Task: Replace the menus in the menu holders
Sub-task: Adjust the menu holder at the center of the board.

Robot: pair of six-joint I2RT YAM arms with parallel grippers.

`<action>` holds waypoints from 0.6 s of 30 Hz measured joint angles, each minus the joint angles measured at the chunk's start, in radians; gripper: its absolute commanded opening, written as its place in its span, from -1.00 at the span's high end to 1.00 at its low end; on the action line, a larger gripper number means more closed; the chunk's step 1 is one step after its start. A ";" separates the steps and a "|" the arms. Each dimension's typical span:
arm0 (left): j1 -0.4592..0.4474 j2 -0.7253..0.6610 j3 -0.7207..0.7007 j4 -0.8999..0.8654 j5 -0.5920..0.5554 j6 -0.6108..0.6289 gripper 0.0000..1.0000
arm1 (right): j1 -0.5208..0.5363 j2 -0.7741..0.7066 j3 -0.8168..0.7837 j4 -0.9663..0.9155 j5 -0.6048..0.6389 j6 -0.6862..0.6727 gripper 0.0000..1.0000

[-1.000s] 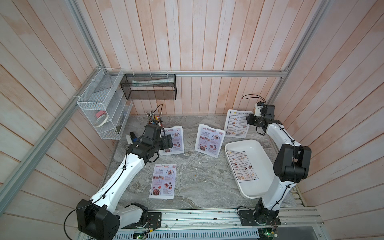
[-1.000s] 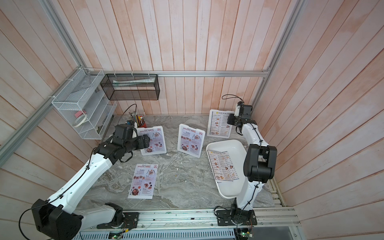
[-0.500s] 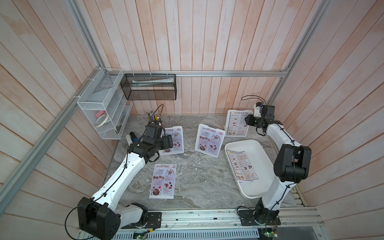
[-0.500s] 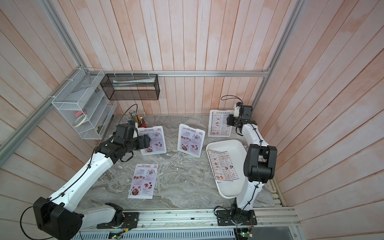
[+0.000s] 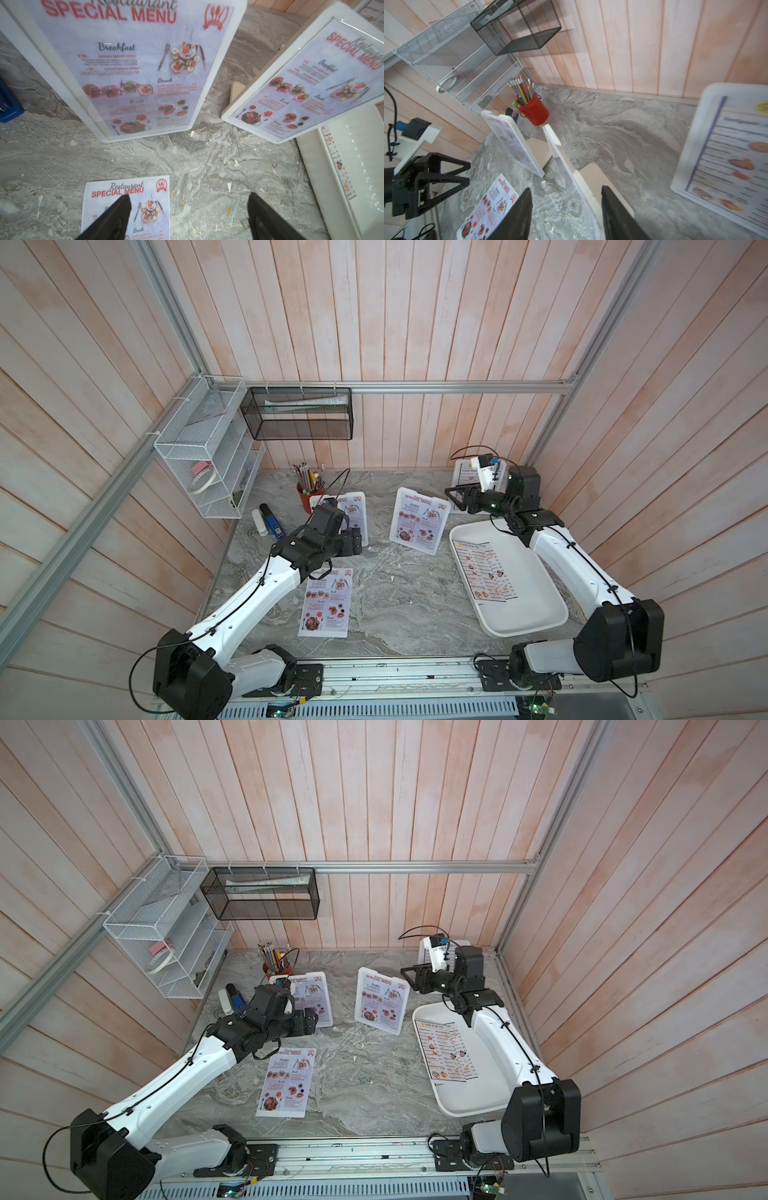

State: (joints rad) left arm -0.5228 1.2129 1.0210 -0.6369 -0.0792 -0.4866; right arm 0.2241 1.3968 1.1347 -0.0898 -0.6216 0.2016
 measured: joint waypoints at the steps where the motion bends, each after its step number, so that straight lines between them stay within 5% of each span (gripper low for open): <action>1: -0.005 -0.008 -0.003 0.000 0.000 -0.005 -0.80 | 0.018 0.009 -0.001 -0.002 0.007 -0.003 -0.11; 18: -0.014 -0.062 -0.004 -0.004 -0.009 -0.030 -0.80 | 0.053 0.024 -0.053 -0.054 0.135 -0.050 -0.13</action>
State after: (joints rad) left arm -0.5373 1.1507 1.0168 -0.6407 -0.0879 -0.5167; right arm 0.2775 1.4212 1.0821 -0.1436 -0.4870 0.1516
